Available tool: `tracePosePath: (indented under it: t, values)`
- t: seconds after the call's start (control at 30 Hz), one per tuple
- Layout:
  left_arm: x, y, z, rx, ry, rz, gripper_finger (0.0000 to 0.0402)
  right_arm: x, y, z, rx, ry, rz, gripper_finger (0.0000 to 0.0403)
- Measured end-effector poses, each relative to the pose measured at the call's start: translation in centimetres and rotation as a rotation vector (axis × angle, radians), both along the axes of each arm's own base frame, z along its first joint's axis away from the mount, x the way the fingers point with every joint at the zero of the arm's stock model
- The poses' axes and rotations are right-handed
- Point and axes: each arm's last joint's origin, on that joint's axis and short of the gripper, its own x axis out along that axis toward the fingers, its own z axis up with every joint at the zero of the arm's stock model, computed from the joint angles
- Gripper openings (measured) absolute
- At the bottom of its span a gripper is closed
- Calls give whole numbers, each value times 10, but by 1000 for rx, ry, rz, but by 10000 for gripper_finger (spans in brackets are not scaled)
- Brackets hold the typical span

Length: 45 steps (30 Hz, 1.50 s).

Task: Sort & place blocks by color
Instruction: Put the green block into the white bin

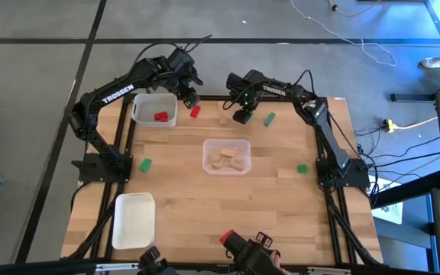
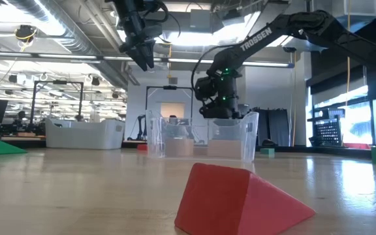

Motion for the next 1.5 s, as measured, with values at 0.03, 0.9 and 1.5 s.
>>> tracePosePath:
  t: [0.03,0.9,1.5]
  values:
    - [0,0,0,0,0,0,186,0,0,0,-1,-1,0,222]
    - [0,0,0,0,0,0,186,2,-1,-27,11,86,6,222]
    - [0,0,0,-5,-3,-5,186,3,-2,-28,5,88,14,173]
